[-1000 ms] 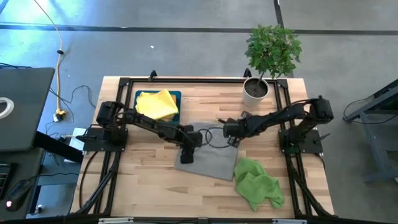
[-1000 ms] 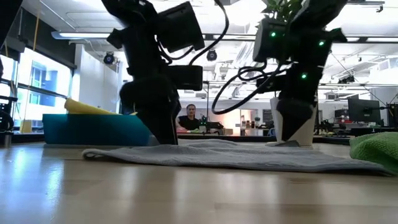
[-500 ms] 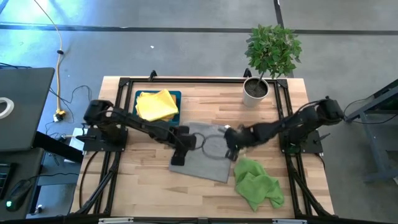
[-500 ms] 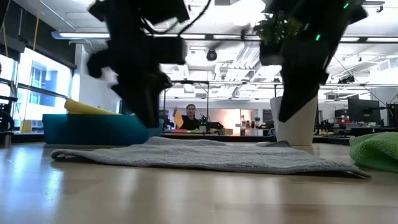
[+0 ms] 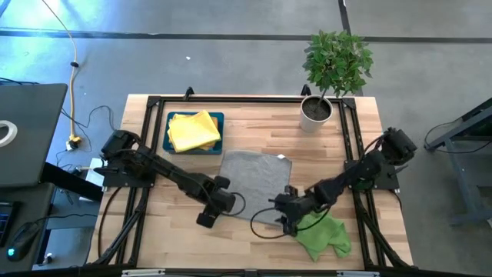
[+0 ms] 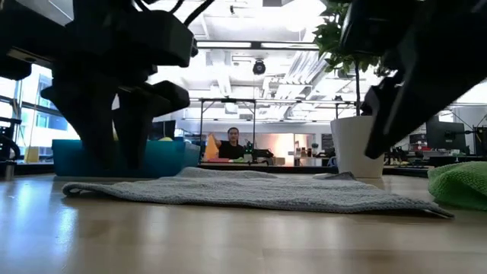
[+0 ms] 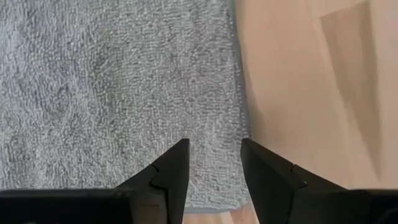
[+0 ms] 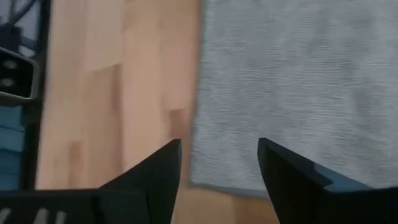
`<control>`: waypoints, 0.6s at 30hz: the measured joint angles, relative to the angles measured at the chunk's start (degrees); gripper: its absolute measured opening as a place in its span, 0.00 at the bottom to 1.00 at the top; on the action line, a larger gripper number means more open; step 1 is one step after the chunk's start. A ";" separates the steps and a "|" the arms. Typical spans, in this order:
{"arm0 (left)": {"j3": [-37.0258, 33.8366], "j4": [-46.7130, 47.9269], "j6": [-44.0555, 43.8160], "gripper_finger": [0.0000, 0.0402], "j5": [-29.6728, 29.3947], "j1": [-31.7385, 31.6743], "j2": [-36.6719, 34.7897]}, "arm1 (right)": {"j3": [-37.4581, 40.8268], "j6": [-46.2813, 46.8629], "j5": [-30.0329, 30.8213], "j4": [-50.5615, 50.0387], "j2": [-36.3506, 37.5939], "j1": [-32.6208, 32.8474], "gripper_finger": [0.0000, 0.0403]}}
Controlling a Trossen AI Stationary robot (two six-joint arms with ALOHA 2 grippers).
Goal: Fold microfiber towels
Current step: Fold the gray microfiber cloth
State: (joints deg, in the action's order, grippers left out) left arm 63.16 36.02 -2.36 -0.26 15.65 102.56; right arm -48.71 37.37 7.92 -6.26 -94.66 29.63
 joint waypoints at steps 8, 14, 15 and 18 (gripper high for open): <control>-3.11 -2.45 -1.79 0.38 -2.22 2.80 -0.02 | -7.56 0.11 1.02 -4.92 -8.43 3.96 0.46; -5.96 -4.35 -4.84 0.41 -3.95 3.13 -0.09 | -17.40 1.30 0.95 -18.48 -15.51 4.81 0.44; -6.45 -4.74 -5.21 0.41 -3.58 3.18 -0.26 | -19.09 1.22 0.93 -19.65 -16.63 4.95 0.44; -7.48 -5.16 -7.29 0.40 -2.76 3.15 -0.46 | -23.65 1.20 1.81 -24.35 -19.63 5.43 0.44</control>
State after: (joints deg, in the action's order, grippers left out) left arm 55.68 30.86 -9.65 -3.03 18.81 102.10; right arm -72.36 38.56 9.73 -30.61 -114.29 35.06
